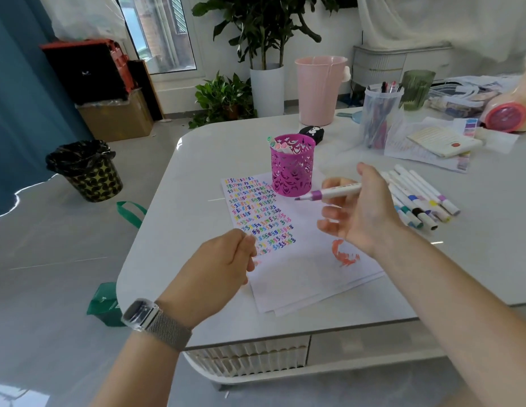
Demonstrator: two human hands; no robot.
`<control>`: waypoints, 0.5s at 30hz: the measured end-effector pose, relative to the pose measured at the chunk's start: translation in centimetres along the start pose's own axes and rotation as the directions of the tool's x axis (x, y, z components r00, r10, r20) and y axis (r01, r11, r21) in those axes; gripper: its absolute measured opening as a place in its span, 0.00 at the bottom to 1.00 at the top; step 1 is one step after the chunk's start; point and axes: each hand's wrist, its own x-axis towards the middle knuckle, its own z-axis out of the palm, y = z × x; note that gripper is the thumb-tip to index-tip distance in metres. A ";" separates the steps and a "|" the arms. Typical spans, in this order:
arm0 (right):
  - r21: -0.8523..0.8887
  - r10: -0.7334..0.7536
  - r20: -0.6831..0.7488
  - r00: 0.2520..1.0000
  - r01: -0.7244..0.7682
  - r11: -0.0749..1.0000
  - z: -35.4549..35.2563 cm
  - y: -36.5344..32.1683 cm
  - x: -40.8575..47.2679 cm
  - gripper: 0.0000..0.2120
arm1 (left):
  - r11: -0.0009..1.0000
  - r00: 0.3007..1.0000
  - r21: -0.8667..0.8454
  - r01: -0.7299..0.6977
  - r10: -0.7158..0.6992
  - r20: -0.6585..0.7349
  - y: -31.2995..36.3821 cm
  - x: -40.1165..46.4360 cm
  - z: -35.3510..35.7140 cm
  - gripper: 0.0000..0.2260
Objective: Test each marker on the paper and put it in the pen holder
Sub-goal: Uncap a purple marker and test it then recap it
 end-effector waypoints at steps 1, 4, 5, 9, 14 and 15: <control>-0.063 -0.007 0.020 1.000 0.008 0.998 0.1 0.3 0.1 0.31 | 0.999 1.000 0.017 0.029 -0.029 0.005 -0.3 -0.1 -0.1 0.16; -0.148 0.024 0.119 0.993 -0.006 0.989 0.4 1.2 0.0 0.35 | 0.988 0.987 -0.022 0.152 -0.150 0.065 -0.9 -0.2 -0.7 0.18; -0.191 0.032 0.146 0.989 -0.004 0.982 0.5 1.5 -0.2 0.33 | 0.986 0.984 -0.006 0.165 -0.165 0.071 -1.0 -0.3 -0.9 0.18; -0.406 -0.046 0.170 0.984 0.113 0.907 1.0 3.6 -0.4 0.08 | 0.963 0.982 0.222 0.150 -0.171 0.079 -1.2 -0.4 -0.8 0.20; -0.602 -0.346 0.115 0.931 0.342 0.722 1.8 6.7 -0.4 0.21 | 0.885 0.968 0.431 0.174 -0.234 0.090 -1.6 -0.2 -0.3 0.19; -0.654 -0.382 0.128 0.915 0.368 0.661 1.8 7.0 -0.4 0.21 | 0.878 0.969 0.451 0.161 -0.226 0.094 -1.7 -0.2 -0.2 0.19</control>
